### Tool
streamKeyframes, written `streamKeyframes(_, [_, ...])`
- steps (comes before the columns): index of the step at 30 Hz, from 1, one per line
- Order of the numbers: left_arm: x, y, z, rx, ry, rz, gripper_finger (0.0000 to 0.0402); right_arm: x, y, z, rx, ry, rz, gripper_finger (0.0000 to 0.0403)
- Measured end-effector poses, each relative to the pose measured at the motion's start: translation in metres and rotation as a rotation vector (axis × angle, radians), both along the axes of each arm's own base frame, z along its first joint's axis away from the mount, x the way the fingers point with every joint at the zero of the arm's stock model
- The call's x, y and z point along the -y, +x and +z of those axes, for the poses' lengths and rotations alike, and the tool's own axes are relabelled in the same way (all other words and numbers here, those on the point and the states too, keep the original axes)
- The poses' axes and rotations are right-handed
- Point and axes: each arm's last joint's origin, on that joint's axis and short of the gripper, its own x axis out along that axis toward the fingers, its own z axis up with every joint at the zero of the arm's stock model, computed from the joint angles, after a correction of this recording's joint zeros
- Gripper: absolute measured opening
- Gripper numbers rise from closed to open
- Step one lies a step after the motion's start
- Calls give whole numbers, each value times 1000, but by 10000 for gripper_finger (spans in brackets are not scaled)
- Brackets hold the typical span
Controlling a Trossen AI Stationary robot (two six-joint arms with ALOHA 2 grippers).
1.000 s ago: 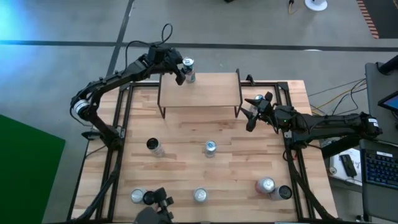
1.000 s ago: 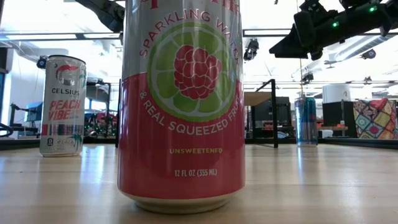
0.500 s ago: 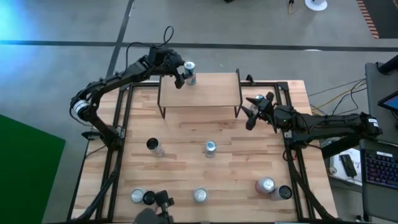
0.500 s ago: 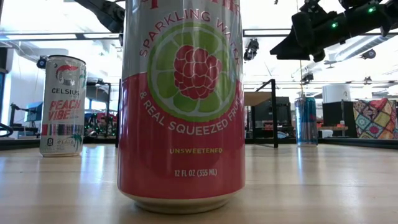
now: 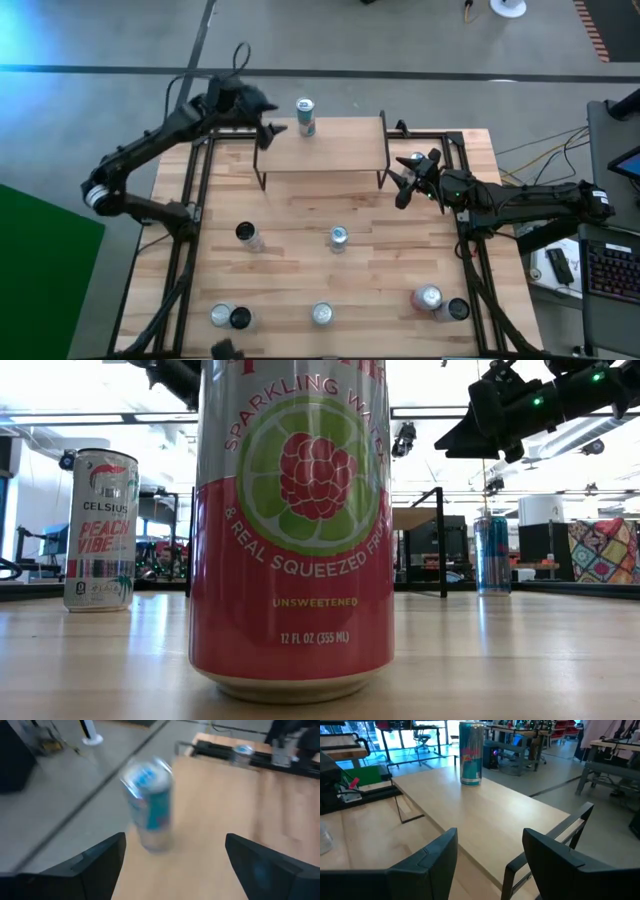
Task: Place canned beverage on shelf
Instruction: Align the left blue soda can with the other blue soda can on the shelf
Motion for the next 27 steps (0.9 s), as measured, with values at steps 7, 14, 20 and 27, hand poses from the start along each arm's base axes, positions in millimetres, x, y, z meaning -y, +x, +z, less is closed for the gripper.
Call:
streamKeyframes(7, [57,-27,-33,102,-33,11,316,0,0,1,10,0,2,215])
streamKeyframes(14, [117,-46,-70,234,-32,-3,306,0,0,1,15,7,7,215])
streamKeyframes(20, [159,-31,-98,466,-18,-225,298,0,0,1,33,30,3,215])
streamKeyframes(27, [181,-8,-118,511,19,-312,297,0,0,-2,43,65,-4,215])
